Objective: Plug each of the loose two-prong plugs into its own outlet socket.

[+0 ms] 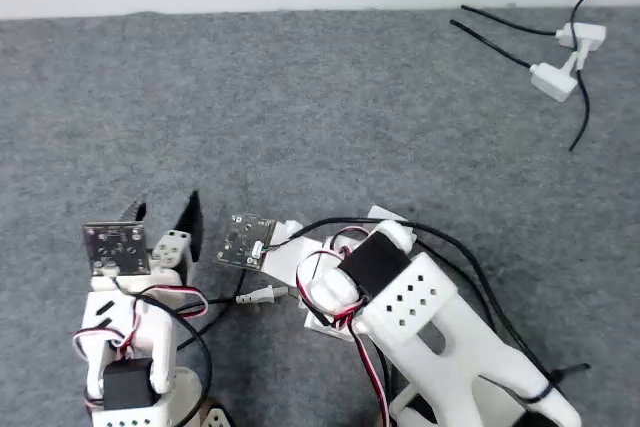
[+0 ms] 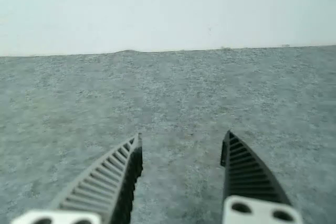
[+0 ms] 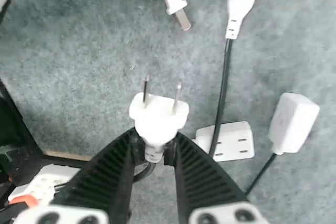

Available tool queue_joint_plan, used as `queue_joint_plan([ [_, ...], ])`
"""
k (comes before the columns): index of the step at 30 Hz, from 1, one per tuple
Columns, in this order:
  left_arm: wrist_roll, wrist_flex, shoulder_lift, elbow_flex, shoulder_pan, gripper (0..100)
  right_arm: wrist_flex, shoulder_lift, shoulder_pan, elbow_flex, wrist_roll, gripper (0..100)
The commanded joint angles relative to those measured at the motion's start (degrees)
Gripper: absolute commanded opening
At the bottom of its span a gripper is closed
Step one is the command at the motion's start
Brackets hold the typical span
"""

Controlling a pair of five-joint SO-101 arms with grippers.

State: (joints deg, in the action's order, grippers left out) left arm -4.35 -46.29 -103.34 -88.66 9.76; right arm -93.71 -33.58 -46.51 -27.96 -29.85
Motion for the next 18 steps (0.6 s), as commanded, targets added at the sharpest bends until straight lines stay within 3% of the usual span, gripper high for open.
queue_joint_plan([
  [1, 1.76, -1.23, -0.35, 2.77, -5.89, 24, -0.66, -1.89, 0.66, 5.01, -0.26, 0.8],
  [8, 9.05, -10.02, -0.35, 7.52, -18.02, 24, 0.04, -1.89, 0.66, 5.36, 0.62, 0.8],
  [18, 9.76, -20.57, -0.35, 15.08, -30.77, 24, 1.01, -1.89, 0.66, 5.36, 1.32, 0.9],
])
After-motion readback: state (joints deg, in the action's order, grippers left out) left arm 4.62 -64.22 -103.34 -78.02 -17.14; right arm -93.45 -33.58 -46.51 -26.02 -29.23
